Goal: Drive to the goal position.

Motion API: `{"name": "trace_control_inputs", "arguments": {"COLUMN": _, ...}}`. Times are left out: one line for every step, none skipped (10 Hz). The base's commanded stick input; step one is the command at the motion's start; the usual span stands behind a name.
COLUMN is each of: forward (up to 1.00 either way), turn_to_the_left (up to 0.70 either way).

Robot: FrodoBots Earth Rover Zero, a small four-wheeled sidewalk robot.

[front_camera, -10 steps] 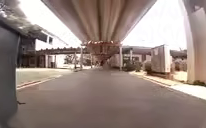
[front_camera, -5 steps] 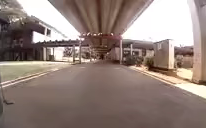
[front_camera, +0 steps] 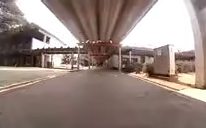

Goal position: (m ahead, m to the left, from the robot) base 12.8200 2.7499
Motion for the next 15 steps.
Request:
{"name": "trace_control_inputs", "arguments": {"forward": 0.50, "turn_to_the_left": 0.00}}
{"name": "trace_control_inputs", "arguments": {"forward": 0.50, "turn_to_the_left": 0.00}}
{"name": "trace_control_inputs", "arguments": {"forward": 0.50, "turn_to_the_left": 0.00}}
{"name": "trace_control_inputs", "arguments": {"forward": 0.50, "turn_to_the_left": 0.00}}
{"name": "trace_control_inputs", "arguments": {"forward": 0.50, "turn_to_the_left": 0.00}}
{"name": "trace_control_inputs", "arguments": {"forward": 0.50, "turn_to_the_left": 0.00}}
{"name": "trace_control_inputs", "arguments": {"forward": 0.50, "turn_to_the_left": 0.00}}
{"name": "trace_control_inputs", "arguments": {"forward": 0.50, "turn_to_the_left": 0.00}}
{"name": "trace_control_inputs", "arguments": {"forward": 0.50, "turn_to_the_left": 0.00}}
{"name": "trace_control_inputs", "arguments": {"forward": 0.50, "turn_to_the_left": 0.00}}
{"name": "trace_control_inputs", "arguments": {"forward": 0.50, "turn_to_the_left": 0.00}}
{"name": "trace_control_inputs", "arguments": {"forward": 0.50, "turn_to_the_left": 0.00}}
{"name": "trace_control_inputs", "arguments": {"forward": 0.50, "turn_to_the_left": 0.00}}
{"name": "trace_control_inputs", "arguments": {"forward": 0.50, "turn_to_the_left": 0.00}}
{"name": "trace_control_inputs", "arguments": {"forward": 0.50, "turn_to_the_left": 0.00}}
